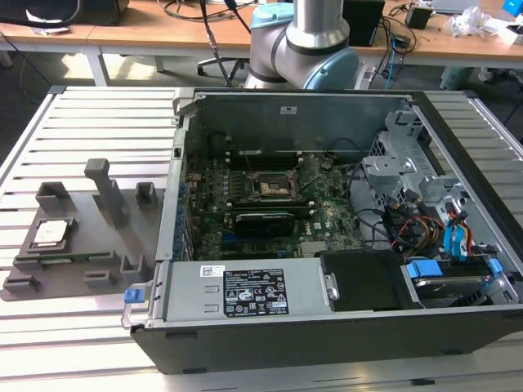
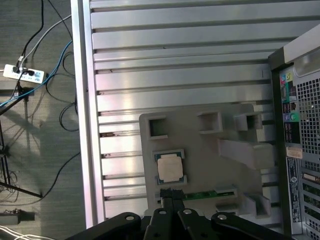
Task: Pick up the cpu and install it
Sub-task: 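Pick up the cpu and move it towards the insertion slot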
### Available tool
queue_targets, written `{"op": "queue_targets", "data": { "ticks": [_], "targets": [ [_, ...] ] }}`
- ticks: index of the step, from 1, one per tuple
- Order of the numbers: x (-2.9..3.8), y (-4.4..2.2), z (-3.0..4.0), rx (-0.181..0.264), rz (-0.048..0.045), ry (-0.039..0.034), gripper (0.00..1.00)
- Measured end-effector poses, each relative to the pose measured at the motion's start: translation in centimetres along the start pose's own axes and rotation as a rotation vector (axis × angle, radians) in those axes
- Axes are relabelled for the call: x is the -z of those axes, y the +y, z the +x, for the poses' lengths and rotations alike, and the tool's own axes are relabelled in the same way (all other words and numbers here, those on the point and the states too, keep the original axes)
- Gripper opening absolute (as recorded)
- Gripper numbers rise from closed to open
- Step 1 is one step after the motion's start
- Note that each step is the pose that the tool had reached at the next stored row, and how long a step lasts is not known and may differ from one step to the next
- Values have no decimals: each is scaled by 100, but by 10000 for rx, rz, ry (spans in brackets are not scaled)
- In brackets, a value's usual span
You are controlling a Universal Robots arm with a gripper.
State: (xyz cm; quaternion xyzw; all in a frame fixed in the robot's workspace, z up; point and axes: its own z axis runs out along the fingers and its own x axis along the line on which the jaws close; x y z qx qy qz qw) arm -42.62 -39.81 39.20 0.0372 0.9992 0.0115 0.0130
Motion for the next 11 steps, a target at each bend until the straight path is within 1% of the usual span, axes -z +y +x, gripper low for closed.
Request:
{"op": "queue_targets", "data": {
  "ticks": [11],
  "targets": [
    [0,0,3,-1,0,0,11]
  ]
}}
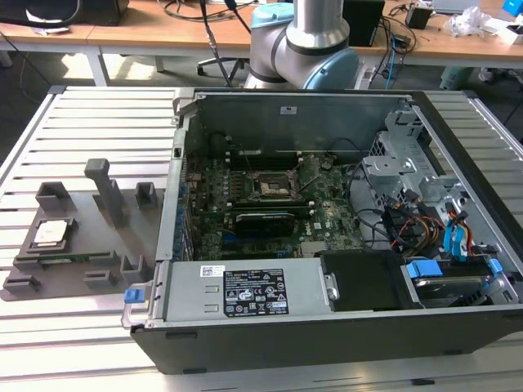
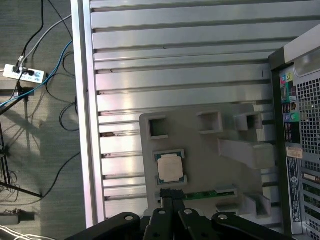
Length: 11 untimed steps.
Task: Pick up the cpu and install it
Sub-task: 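Pick up the cpu and move it towards the insertion slot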
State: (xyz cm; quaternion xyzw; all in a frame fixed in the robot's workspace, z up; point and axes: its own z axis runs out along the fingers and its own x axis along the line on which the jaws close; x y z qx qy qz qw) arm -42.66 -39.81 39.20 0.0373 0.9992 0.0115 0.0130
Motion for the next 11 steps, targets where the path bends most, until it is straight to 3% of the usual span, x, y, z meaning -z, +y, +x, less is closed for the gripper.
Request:
{"op": "queue_targets", "data": {
  "ticks": [3,4,5,6,9,11],
  "targets": [
    [0,0,1,0,0,0,29],
    [0,0,1,0,0,0,29],
    [0,0,1,0,0,0,42],
    [0,0,1,0,0,0,42],
    [0,0,2,1,0,0,60],
    [0,0,2,0,0,0,60]
  ]
}}
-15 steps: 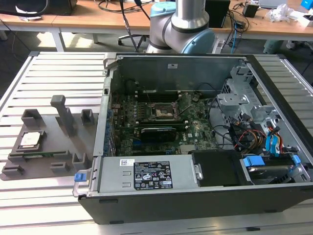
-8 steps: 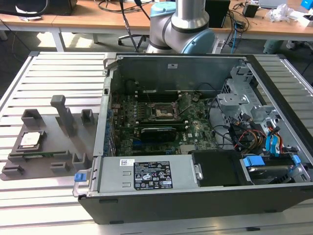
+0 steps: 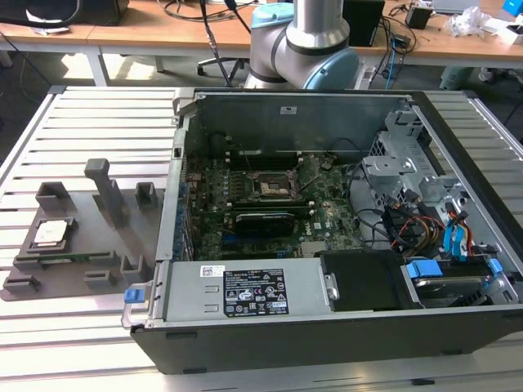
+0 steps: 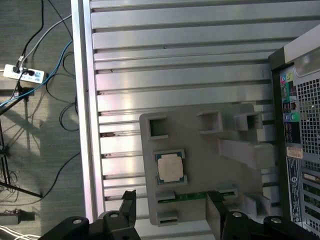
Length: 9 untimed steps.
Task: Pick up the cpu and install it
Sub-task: 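Pick up the cpu and move it towards the insertion slot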
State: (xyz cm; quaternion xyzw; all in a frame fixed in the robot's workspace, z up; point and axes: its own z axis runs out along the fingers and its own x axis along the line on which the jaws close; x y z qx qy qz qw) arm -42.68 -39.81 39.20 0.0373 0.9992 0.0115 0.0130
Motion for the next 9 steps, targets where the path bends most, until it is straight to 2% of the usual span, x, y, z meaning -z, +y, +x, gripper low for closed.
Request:
{"op": "queue_targets", "data": {
  "ticks": [1,2,3,4,5,9],
  "targets": [
    [0,0,0,0,1,0,66],
    [0,0,1,0,17,-1,66],
    [0,1,2,0,125,-9,66],
    [0,2,0,40,456,-32,66],
    [-4,2,1,133,562,-37,66],
    [-4,3,1,262,572,-35,66]
  ]
}}
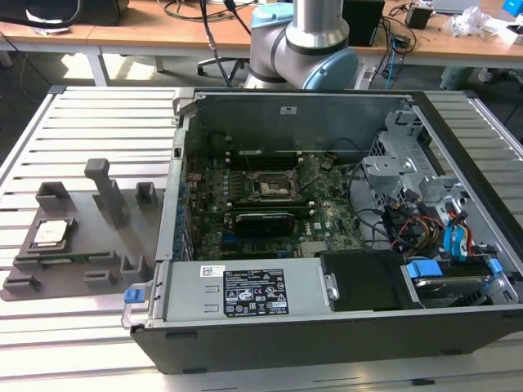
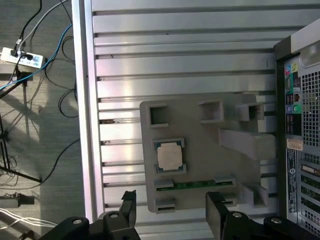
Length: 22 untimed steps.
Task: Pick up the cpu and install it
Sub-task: 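Pick up the cpu and move it towards the insertion slot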
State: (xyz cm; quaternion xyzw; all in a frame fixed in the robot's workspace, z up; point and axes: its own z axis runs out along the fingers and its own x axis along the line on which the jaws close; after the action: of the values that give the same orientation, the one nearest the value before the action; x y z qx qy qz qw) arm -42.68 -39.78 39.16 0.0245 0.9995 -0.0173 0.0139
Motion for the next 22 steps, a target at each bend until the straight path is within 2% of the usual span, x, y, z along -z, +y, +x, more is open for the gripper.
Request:
{"op": "queue_targets", "data": {
  "ticks": [5,22],
  "targets": [
    [-16,1,0,1,0,1,66],
    [-177,6,5,0,0,0,66]
  ]
}}
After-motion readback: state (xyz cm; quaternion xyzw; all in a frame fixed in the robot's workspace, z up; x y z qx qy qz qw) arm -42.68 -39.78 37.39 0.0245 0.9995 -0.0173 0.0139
